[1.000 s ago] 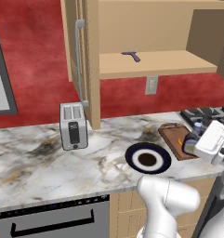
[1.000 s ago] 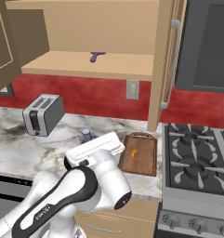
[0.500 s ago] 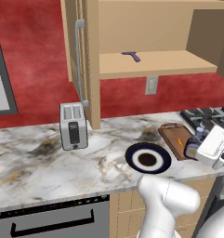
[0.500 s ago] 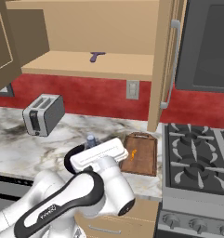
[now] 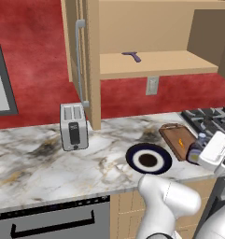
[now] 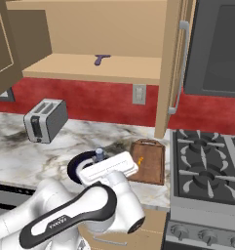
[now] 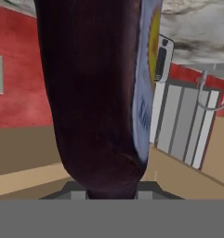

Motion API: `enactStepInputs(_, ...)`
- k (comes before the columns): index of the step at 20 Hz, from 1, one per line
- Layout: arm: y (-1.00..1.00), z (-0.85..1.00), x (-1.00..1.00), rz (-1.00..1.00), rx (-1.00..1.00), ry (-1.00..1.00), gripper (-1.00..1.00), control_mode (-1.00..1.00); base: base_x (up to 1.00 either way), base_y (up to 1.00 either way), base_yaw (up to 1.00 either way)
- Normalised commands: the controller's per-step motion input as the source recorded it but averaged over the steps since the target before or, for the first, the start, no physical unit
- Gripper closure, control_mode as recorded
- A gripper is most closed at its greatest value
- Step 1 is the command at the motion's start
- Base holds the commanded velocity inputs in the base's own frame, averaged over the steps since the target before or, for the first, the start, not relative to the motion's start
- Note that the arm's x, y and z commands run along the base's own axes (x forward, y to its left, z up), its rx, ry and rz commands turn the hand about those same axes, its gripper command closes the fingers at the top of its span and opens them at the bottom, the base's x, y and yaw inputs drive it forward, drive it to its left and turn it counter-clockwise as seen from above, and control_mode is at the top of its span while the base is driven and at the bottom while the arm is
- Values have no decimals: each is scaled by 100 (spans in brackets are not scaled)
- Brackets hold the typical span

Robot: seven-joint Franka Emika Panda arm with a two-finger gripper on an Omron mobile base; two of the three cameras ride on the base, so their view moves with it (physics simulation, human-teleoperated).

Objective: Pick the shrimp from the plate and place it on the cutting board. Then pick the condiment bottle from the cabinet and place it next to the cutting board.

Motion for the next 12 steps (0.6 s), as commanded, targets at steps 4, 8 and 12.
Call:
enactStepInputs(4, -14, -22, 0, 0, 0, 0, 100, -100, 0, 0, 0)
enactStepInputs(8, -14, -23, 0, 0, 0, 0, 100, -100, 0, 0, 0)
enactStepInputs(12, -14, -26, 0, 0, 0, 0, 100, -100, 0, 0, 0)
